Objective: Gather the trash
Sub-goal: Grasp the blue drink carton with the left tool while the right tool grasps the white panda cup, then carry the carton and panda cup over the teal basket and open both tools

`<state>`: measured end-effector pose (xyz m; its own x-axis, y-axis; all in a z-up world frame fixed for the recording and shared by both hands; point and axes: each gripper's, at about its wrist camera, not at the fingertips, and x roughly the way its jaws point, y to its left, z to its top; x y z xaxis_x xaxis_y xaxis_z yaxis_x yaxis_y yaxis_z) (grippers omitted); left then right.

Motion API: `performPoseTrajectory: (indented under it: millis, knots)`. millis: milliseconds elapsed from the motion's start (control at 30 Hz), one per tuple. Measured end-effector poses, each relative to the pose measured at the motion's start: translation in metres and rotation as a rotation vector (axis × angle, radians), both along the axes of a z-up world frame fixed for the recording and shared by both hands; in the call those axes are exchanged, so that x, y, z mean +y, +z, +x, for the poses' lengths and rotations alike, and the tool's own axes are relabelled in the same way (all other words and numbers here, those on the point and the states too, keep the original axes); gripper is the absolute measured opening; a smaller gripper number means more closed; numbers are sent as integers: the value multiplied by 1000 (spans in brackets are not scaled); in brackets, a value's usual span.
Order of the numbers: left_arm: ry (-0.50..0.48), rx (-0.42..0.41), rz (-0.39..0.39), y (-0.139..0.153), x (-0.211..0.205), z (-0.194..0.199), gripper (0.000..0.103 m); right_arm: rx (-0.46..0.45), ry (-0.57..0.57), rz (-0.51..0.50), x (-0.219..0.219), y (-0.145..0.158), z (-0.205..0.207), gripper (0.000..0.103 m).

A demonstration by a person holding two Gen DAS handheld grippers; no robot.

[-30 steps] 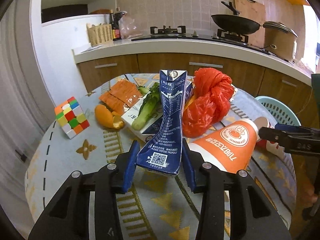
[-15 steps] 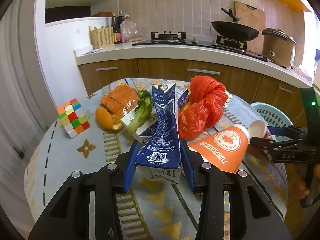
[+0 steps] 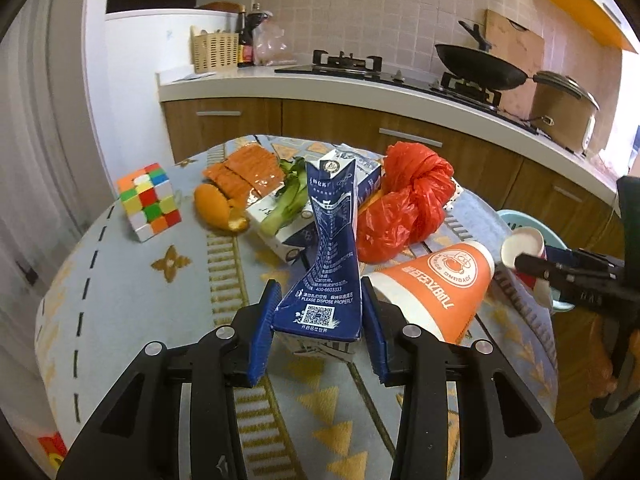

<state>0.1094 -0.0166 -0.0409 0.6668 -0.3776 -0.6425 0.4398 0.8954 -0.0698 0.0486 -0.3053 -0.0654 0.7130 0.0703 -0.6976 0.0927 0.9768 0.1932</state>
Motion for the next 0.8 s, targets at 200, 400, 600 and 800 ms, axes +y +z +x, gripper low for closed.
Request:
performPoseTrajectory:
  millis: [200, 400, 600, 800]
  knots:
    - [22, 55, -69, 3, 16, -1, 38, -50, 35, 282, -33, 3, -8, 53]
    - [29, 81, -43, -9, 13, -2, 38, -44, 36, 289, -30, -8, -14, 53]
    - [42, 114, 2, -28, 9, 6, 38, -13, 56, 96, -3, -5, -8, 53]
    - [41, 128, 42, -34, -2, 16, 38, 56, 55, 46, 2, -19, 2, 81]
